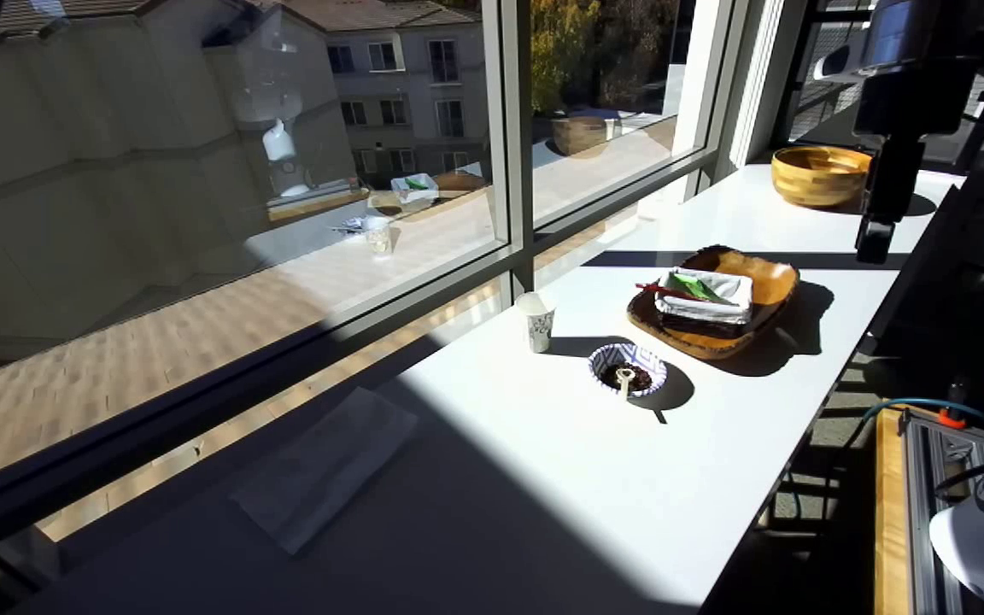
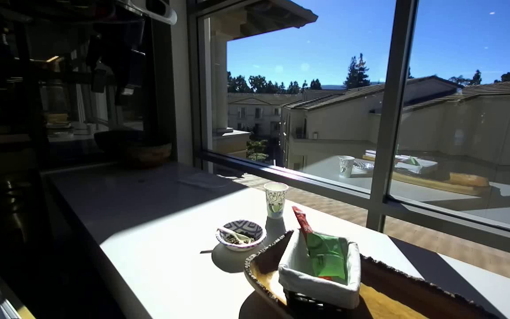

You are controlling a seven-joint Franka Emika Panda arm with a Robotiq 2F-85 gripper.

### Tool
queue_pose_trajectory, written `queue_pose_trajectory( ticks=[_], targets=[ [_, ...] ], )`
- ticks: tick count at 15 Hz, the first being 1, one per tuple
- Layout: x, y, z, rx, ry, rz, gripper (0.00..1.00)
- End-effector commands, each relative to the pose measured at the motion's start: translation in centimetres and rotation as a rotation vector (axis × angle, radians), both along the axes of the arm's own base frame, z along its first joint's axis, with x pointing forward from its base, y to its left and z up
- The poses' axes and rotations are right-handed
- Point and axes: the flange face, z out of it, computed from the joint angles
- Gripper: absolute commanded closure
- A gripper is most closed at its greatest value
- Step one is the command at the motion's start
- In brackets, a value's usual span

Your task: Remove the brown basket from the wooden tray and put it on the table

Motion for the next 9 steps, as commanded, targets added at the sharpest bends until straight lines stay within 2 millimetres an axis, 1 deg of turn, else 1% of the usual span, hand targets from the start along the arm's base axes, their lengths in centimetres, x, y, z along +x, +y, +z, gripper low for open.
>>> queue_pose_trajectory(
  ticks=[1,2,4,7,9],
  targets=[
    [0.0,0.0,0.0,0.000,0.001,0.000,0.00],
    [0.0,0.0,0.0,0.000,0.001,0.000,0.00],
    [0.7,-1.3,-0.5,-0.094,-0.011,-0.010,0.00],
    [2.0,-4.0,-1.3,-0.266,-0.029,-0.037,0.00],
    [3.3,-5.8,-2.0,-0.360,-0.063,-0.035,0.00]
  ],
)
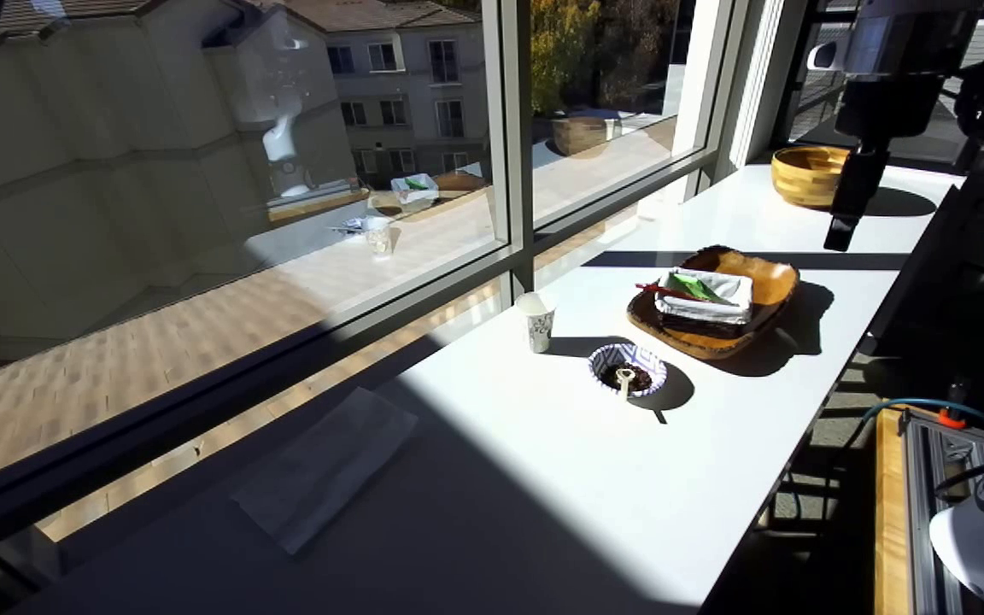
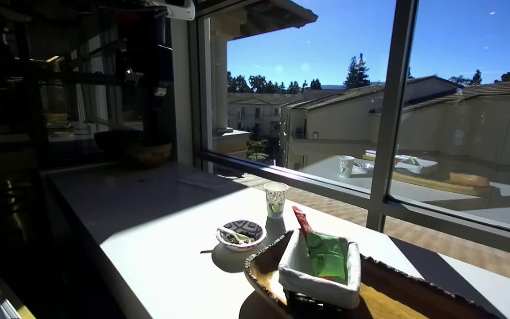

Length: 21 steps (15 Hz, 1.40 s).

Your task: Remove the brown basket from the wooden tray and put it on the table

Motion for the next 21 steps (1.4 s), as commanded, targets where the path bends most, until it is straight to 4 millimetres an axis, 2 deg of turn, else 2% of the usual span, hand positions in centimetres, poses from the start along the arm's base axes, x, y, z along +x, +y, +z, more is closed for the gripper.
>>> queue_pose_trajectory(
  ticks=[1,5,10,18,19,21],
  targets=[
    [2.6,-2.8,-1.8,-0.160,-0.029,0.034,0.00],
    [5.3,-4.9,-5.1,-0.132,-0.068,0.223,0.00],
    [6.7,-9.3,-9.9,-0.095,-0.078,0.358,0.00],
    [7.8,-16.5,-16.0,-0.174,-0.200,0.329,0.00],
    [7.7,-14.9,-14.2,-0.152,-0.202,0.335,0.00],
    [7.7,-16.1,-15.5,-0.163,-0.202,0.319,0.00]
  ],
)
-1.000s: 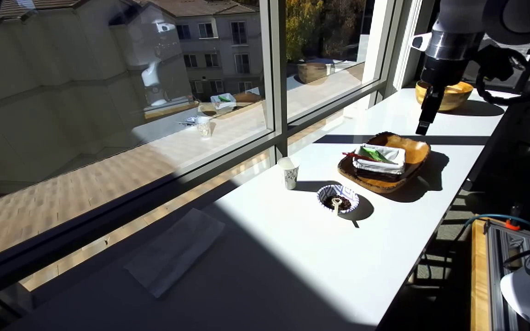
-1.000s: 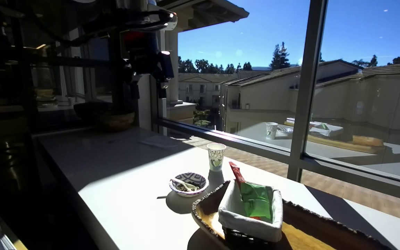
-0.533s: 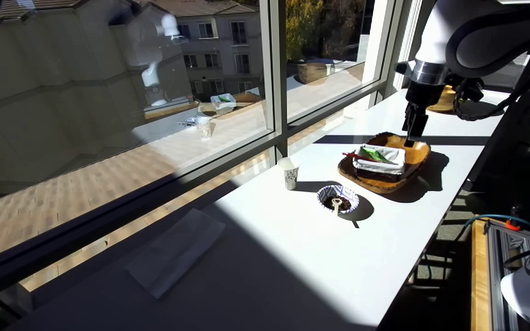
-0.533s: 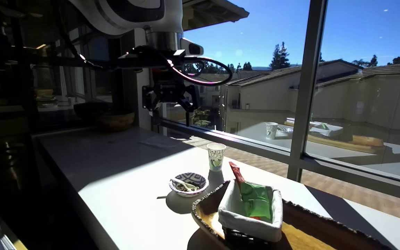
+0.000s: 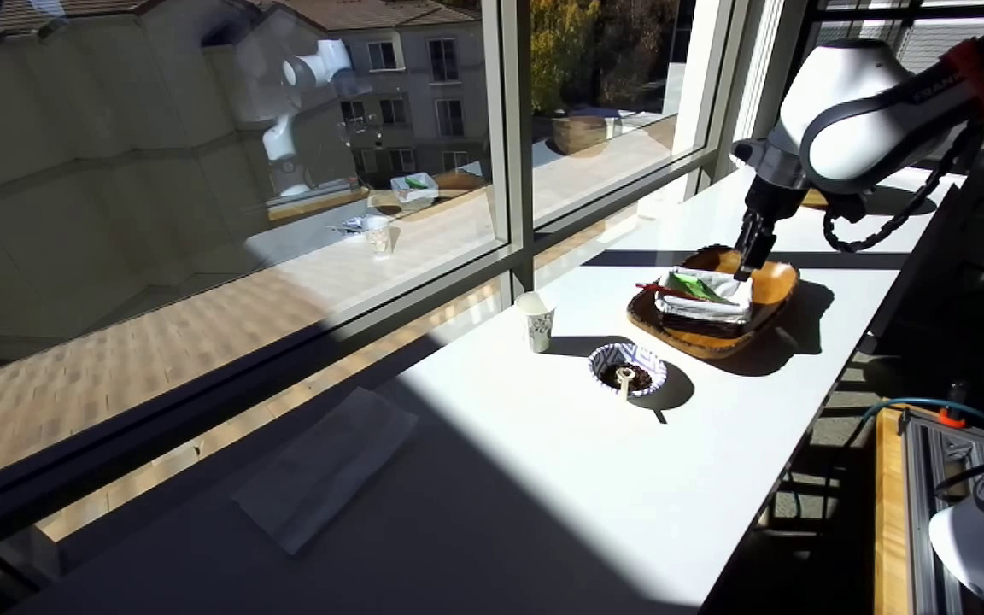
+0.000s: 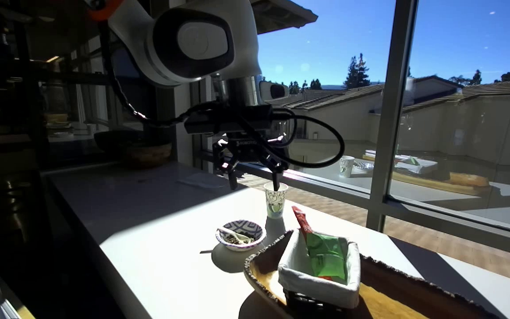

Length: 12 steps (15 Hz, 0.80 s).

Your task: Remove the brown basket from the wooden tray and put it on the table

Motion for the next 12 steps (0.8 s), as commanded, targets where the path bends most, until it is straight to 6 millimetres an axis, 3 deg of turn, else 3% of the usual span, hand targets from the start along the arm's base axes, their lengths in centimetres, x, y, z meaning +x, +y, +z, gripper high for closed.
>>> queue_pose_trajectory(
  ticks=[1,4,12],
  targets=[
    [0.1,-0.1,-0.2,-0.002,0.004,-0.002,0.00],
    [0.3,-0.4,-0.8,-0.003,0.000,-0.007,0.00],
    [0.8,-3.6,-4.4,-0.018,-0.042,-0.092,0.00]
  ],
)
